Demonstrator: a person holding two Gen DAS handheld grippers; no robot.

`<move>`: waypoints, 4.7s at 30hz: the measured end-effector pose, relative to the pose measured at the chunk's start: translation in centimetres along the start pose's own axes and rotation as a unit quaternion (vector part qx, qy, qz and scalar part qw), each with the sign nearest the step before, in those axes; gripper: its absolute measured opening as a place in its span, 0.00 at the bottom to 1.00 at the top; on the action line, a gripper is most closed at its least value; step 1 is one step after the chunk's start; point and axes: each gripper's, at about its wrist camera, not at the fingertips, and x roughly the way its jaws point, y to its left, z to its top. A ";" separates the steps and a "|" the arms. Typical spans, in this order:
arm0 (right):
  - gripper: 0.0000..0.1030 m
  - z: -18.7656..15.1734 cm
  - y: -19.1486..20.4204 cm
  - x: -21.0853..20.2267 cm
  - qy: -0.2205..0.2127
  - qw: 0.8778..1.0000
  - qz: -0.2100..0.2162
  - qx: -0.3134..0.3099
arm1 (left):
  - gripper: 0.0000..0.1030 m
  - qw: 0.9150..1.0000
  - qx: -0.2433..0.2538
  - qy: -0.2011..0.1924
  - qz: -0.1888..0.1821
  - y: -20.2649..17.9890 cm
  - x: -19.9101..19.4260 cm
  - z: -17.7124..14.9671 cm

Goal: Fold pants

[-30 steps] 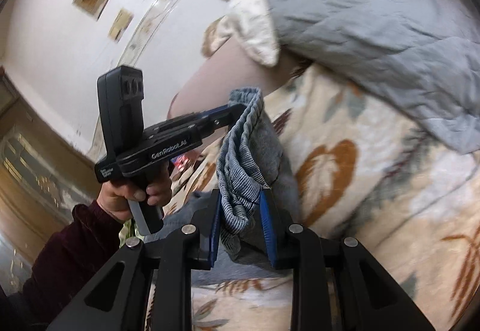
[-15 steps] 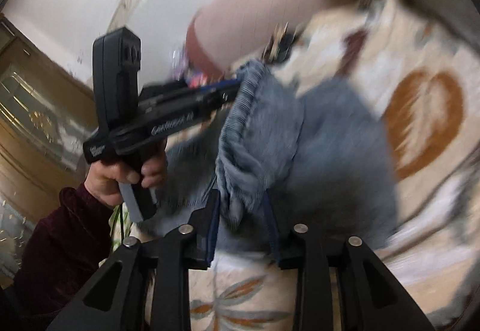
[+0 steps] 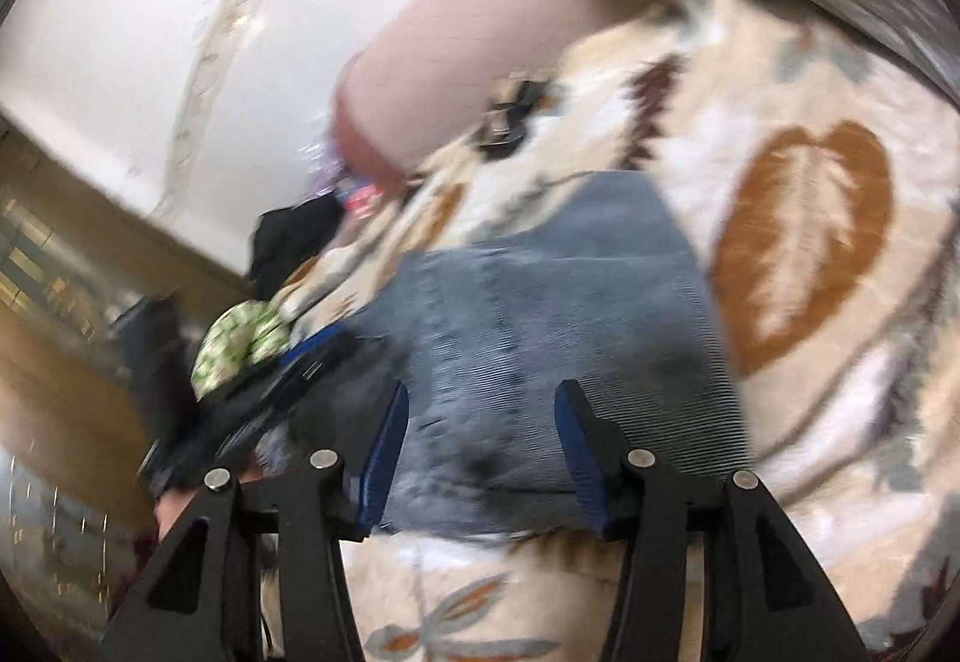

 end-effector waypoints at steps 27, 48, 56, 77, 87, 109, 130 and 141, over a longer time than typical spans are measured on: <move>0.52 4.2 3.9 4.3 0.036 0.996 -0.044 -0.070 | 0.51 0.989 -0.138 0.035 -0.030 -1.5 1.2 -7.6; 0.67 6.6 15.6 11.3 0.136 0.972 -0.087 -0.170 | 0.62 0.962 -0.235 -0.050 0.130 2.8 -9.8 -11.2; 0.68 2.1 28.2 17.4 0.187 0.940 -0.060 -0.280 | 0.81 0.854 -0.424 -0.122 0.277 11.3 -17.4 -18.5; 0.67 -7.7 35.7 34.6 0.261 0.838 -0.209 -0.431 | 0.94 0.841 -0.494 -0.077 0.205 16.5 -12.1 -19.3; 0.15 -5.4 34.7 31.9 0.222 0.868 -0.179 -0.407 | 0.24 0.871 -0.463 -0.097 0.133 16.6 -10.8 -18.2; 0.09 4.3 25.6 9.5 0.025 0.970 -0.027 -0.240 | 0.20 0.944 -0.128 -0.233 0.197 0.9 -11.5 -10.1; 0.09 10.3 -1.7 2.7 0.009 0.999 0.004 -0.031 | 0.19 0.976 0.082 -0.142 0.139 -15.2 1.9 -5.4; 0.41 7.8 -4.8 -1.7 0.011 0.998 -0.059 0.034 | 0.39 0.990 0.101 -0.066 0.078 -16.2 2.5 -5.5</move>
